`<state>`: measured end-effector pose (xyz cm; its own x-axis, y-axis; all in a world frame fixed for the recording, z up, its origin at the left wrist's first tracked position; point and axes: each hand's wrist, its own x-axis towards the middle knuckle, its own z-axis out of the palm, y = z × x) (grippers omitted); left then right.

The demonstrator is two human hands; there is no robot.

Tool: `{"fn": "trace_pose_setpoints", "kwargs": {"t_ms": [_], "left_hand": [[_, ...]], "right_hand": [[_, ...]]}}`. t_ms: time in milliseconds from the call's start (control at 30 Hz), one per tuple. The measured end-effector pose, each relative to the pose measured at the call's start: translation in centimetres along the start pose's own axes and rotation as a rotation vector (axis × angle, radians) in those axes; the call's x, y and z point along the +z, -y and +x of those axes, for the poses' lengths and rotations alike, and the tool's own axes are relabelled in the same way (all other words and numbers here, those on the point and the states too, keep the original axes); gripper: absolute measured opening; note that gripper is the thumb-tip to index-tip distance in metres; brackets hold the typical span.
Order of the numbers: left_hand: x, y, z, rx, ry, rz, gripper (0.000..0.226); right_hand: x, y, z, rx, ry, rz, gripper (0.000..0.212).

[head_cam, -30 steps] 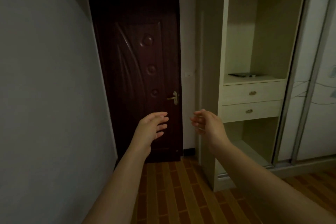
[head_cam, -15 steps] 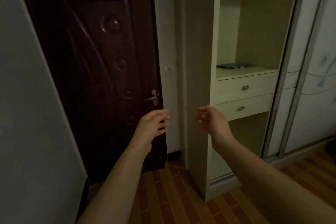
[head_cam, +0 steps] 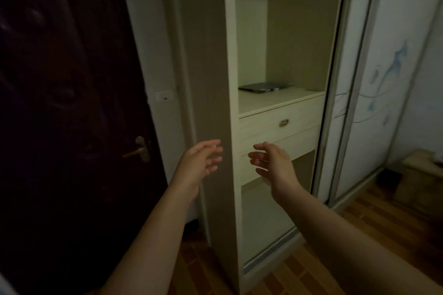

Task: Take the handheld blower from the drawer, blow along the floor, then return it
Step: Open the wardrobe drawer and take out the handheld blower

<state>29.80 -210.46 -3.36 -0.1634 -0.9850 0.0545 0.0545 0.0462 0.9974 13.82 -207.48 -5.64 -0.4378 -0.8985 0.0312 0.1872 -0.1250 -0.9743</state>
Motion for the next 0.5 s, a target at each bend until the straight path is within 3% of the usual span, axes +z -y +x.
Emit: {"fn": "trace_pose_setpoints", "kwargs": {"t_ms": [267, 500], "left_hand": [[9.3, 2.7, 15.1, -0.011, 0.223, -0.031, 0.018], [16.5, 3.2, 27.0, -0.015, 0.282, -0.050, 0.018]], "right_hand": [[-4.9, -0.5, 14.4, -0.030, -0.156, -0.003, 0.032], [-7.7, 0.3, 26.1, -0.029, -0.265, 0.007, 0.029]]}}
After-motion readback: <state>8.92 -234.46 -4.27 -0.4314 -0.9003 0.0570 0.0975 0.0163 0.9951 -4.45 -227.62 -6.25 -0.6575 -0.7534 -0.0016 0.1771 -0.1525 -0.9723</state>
